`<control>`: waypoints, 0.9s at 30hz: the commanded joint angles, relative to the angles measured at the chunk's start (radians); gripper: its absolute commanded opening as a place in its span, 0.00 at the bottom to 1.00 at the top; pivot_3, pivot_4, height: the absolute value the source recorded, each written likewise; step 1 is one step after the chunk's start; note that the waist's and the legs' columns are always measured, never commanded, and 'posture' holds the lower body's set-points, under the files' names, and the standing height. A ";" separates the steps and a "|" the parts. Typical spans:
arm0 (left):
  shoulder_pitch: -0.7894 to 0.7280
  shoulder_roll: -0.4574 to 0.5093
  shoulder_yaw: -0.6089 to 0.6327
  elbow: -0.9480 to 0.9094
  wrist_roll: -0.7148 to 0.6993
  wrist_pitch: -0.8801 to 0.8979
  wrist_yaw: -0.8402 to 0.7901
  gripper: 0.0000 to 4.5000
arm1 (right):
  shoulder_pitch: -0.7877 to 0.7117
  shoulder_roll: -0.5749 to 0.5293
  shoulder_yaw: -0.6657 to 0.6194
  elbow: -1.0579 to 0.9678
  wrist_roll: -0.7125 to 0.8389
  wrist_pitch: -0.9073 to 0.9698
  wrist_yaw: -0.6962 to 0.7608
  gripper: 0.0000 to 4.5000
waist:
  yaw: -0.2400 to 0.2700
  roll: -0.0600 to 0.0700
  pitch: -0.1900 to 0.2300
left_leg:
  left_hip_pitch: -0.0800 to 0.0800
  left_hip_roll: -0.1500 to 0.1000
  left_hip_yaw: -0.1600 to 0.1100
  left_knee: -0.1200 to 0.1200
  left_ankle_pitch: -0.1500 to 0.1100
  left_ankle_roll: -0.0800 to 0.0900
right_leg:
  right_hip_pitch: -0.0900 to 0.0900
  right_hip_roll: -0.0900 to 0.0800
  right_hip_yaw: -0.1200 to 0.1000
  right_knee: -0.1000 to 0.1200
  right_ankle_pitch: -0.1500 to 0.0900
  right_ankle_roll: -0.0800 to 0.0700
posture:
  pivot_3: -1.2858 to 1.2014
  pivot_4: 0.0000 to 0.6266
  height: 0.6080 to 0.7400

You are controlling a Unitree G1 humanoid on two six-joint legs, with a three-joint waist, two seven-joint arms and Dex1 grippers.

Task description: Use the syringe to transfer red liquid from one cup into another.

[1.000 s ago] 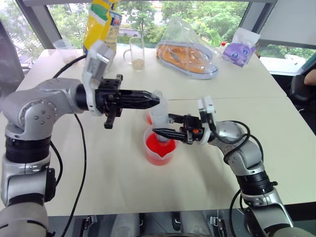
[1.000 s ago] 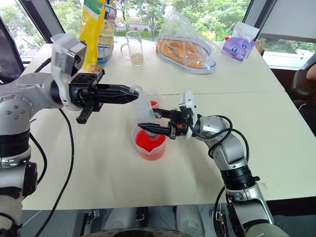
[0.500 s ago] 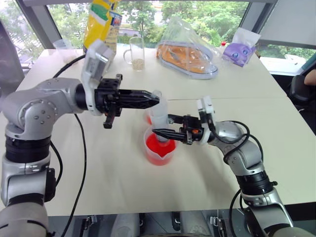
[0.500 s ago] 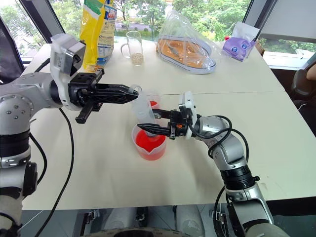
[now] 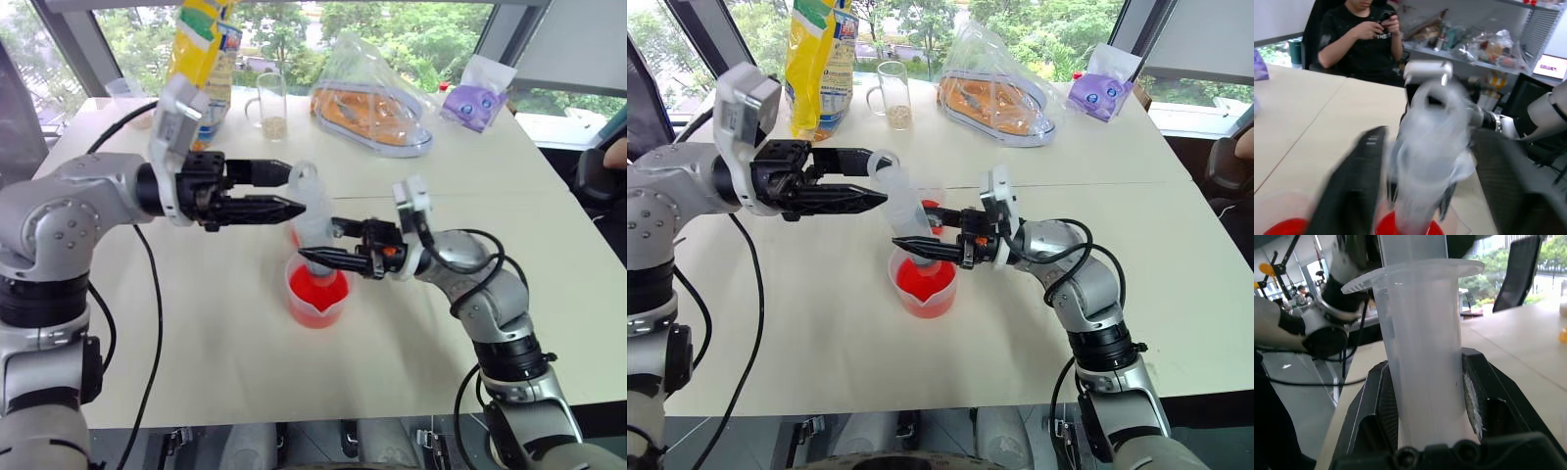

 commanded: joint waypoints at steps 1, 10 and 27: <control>0.000 0.017 0.035 -0.015 0.006 -0.018 0.001 0.99 | -0.009 -0.005 -0.029 -0.056 0.050 0.026 -0.016 0.32 | 0.000 0.000 0.000 | 0.000 0.000 0.000 0.000 0.000 0.000 | 0.000 0.000 0.000 0.000 0.000 0.000 | 0.52 0.24 1.00; 0.103 0.141 0.128 -0.006 0.033 -0.072 -0.055 0.99 | -0.008 -0.002 -0.055 -0.057 0.090 0.067 -0.056 0.32 | -0.002 0.000 0.000 | 0.000 0.000 0.000 0.000 0.000 0.000 | 0.000 0.000 0.000 0.000 0.000 0.000 | 0.52 0.24 1.00; 0.095 0.159 0.188 0.074 0.091 -0.147 -0.013 0.99 | -0.526 0.126 -0.144 0.536 -0.011 -0.101 -0.118 0.32 | -0.005 0.000 0.000 | 0.000 0.000 0.002 -0.001 0.000 0.000 | -0.001 0.000 0.000 0.000 0.000 0.000 | 0.52 0.24 1.00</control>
